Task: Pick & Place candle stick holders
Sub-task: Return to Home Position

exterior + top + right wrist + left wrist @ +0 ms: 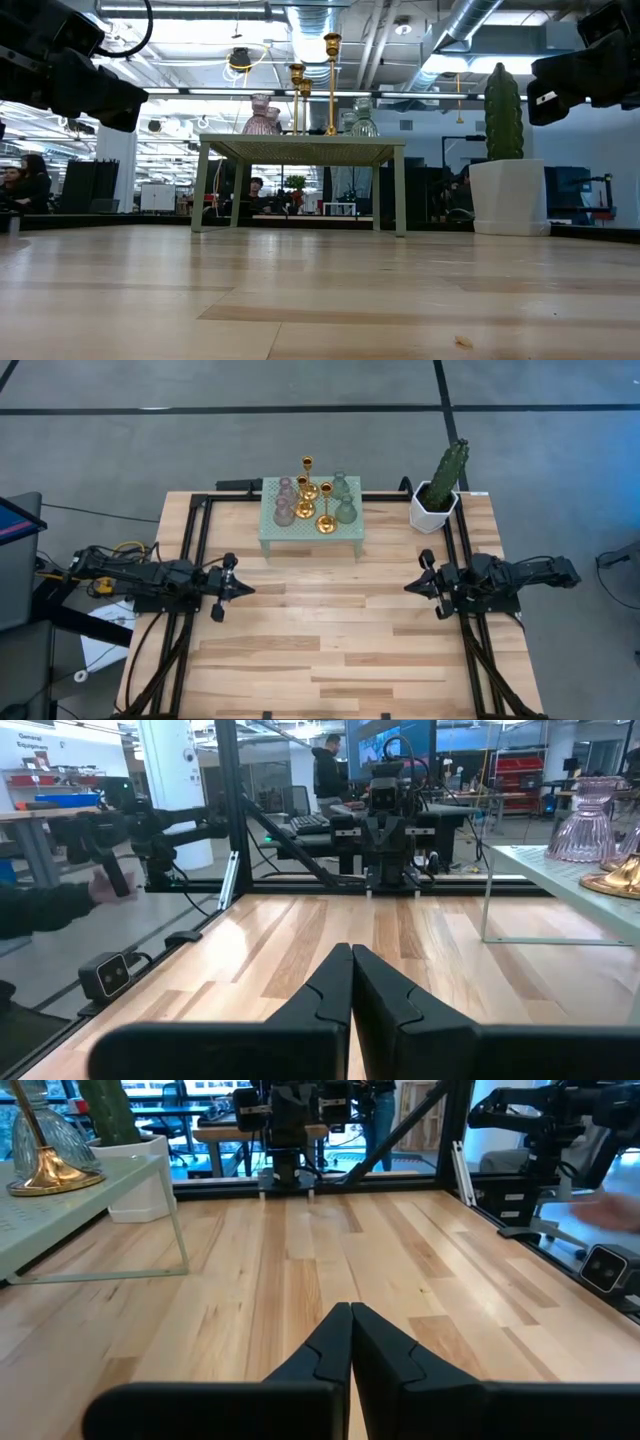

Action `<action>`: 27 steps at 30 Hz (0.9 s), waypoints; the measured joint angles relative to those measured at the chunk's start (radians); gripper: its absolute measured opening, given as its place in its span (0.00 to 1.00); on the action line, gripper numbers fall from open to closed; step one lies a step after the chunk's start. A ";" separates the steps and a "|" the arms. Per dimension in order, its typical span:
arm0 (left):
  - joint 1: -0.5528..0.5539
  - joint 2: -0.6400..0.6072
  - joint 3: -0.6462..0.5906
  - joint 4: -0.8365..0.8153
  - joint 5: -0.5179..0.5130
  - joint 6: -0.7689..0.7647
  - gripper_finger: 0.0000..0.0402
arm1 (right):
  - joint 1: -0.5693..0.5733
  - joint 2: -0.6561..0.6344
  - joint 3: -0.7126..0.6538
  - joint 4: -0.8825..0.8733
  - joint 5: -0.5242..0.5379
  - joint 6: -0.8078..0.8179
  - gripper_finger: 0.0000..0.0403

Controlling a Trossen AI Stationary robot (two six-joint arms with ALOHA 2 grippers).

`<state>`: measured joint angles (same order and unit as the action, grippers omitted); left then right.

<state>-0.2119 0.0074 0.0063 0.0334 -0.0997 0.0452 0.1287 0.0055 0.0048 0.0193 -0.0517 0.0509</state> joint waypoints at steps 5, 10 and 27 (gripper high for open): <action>0.000 0.000 0.000 0.003 -0.001 0.001 0.02 | 0.000 0.000 0.000 0.000 0.000 0.002 0.00; 0.000 0.000 0.000 0.008 -0.002 0.002 0.03 | 0.000 0.000 0.000 0.000 0.000 0.002 0.00; 0.000 0.000 0.000 0.012 -0.001 0.002 0.03 | 0.000 0.000 0.000 0.000 0.000 0.002 0.00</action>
<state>-0.2119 0.0074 0.0063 0.0456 -0.1009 0.0471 0.1287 0.0059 0.0048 0.0193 -0.0517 0.0532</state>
